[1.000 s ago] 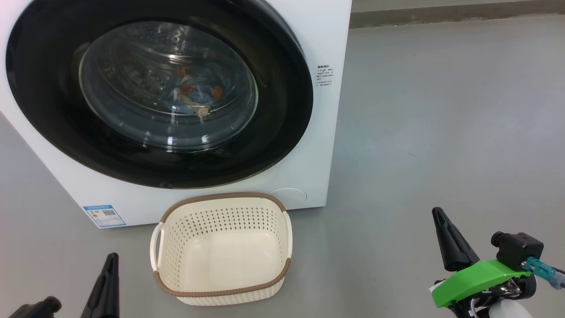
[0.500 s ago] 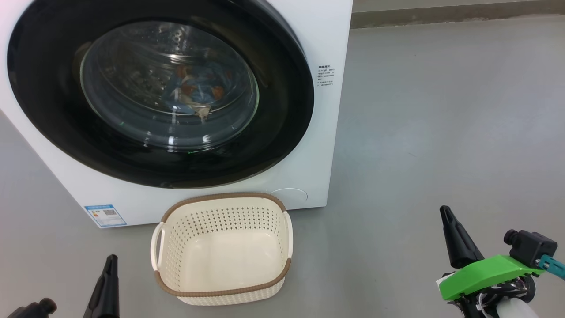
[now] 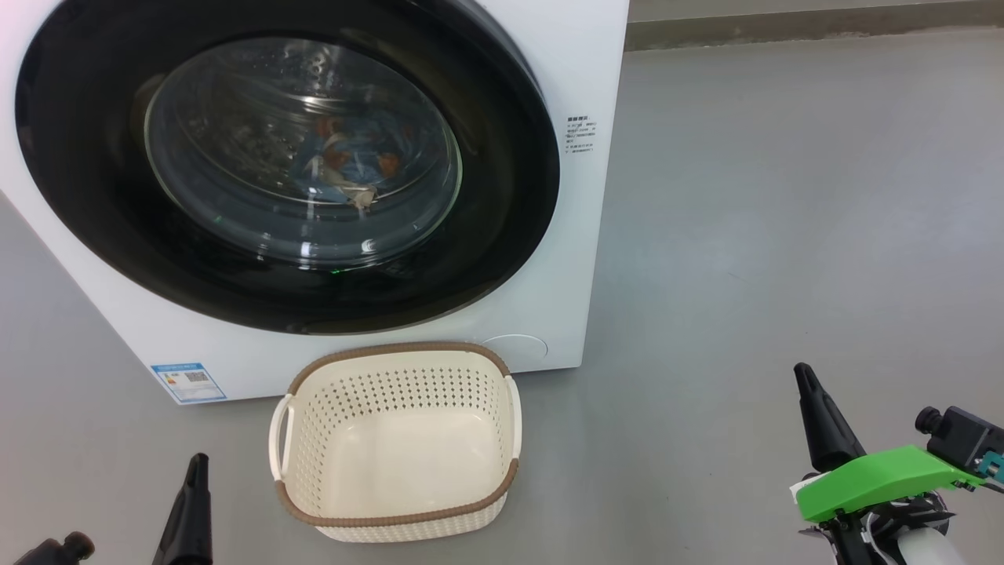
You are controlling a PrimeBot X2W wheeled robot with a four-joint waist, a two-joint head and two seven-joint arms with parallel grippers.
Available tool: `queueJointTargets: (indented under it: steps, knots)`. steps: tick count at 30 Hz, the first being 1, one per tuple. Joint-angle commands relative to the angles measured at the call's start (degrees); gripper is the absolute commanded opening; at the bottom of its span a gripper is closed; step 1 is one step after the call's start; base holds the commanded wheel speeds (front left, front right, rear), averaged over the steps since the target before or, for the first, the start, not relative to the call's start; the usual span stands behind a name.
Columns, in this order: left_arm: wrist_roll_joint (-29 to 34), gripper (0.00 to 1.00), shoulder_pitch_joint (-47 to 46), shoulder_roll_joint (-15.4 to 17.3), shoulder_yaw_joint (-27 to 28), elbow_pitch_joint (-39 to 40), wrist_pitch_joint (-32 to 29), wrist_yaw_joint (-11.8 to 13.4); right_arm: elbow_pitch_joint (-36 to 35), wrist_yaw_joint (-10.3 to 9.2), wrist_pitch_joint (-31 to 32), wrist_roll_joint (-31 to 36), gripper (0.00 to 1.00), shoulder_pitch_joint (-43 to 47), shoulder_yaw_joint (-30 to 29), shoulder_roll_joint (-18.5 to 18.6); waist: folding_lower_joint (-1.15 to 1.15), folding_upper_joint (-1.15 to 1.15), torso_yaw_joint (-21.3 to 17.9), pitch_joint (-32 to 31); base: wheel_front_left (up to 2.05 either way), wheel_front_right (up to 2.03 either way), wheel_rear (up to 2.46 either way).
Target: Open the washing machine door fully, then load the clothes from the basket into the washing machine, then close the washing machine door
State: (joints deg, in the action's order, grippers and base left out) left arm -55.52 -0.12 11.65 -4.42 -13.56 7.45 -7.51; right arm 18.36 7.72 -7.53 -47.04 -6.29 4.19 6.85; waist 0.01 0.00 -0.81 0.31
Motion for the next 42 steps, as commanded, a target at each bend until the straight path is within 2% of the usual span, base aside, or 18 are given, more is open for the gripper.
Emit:
queueJointTargets:
  steps: [1,42]
  knots:
    - [-1.2,0.0,-2.7,0.8,1.5,0.9,-0.5,0.0,-1.8,-0.08,0.4,-1.5,0.0,-1.2,-0.4,0.3,-0.01,0.0,0.0,0.0,0.0,0.0,0.0]
    - [-19.6,0.0,-4.4,-4.1,6.3,0.2,-7.4,0.0,-3.1,-0.16,7.3,-24.1,0.0,-0.5,-5.6,-1.8,-0.01,0.0,0.4,-0.1,0.0,0.0,0.0]
